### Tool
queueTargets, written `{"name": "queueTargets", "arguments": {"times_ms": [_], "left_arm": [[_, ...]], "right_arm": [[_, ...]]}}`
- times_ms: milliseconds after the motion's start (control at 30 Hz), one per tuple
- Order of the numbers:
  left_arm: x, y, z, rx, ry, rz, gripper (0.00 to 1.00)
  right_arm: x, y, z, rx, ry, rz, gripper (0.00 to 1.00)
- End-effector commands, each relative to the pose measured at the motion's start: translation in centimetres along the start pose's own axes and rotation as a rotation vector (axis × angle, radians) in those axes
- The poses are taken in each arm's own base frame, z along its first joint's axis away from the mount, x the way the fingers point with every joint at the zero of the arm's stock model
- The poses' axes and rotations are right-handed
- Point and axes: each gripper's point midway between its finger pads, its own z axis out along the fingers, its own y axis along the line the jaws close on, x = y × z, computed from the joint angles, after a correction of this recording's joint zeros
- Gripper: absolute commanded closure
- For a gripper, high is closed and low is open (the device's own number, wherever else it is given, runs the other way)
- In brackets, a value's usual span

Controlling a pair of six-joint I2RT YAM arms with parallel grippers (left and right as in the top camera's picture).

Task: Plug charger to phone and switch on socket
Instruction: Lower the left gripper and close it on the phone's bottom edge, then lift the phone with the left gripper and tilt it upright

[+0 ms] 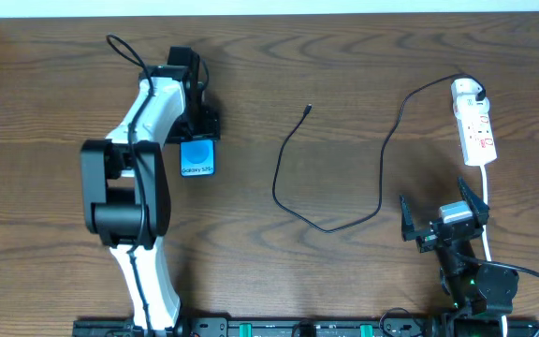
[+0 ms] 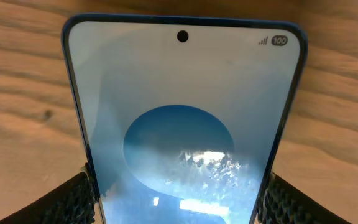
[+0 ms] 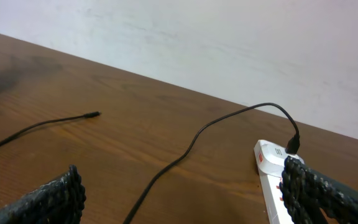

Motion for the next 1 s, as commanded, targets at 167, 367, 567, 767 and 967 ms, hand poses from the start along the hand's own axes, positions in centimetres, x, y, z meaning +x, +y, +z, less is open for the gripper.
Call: {"name": "queueTargets", "arguments": {"times_ms": [167,367,567,767,967], "left_arm": [[-0.6,-0.7,-5.7,0.065,-0.098,-0.031,0.29],[0.5,-2.5,-5.9,0.171,-0.049,-0.028,0.29],[2.0,-3.2,-6.0,0.220,0.016,-0.031,0.29],[3.0,-3.5,-6.1,0.240,0.057,-0.035,0.29],[3.8,-4.5,-6.4,0.297,0.093,-0.039,0.29]], "right_arm": [[0.0,0.2,0.0,-0.006,-0.001,0.006,0.01],[0.0,0.2,0.0,-0.006,-0.001,0.006,0.01],[0.0,0.2,0.0,-0.006,-0.001,0.006,0.01],[0.0,0.2,0.0,-0.006,-0.001,0.006,0.01],[0.0,0.2,0.0,-0.006,-0.001,0.006,0.01]]}}
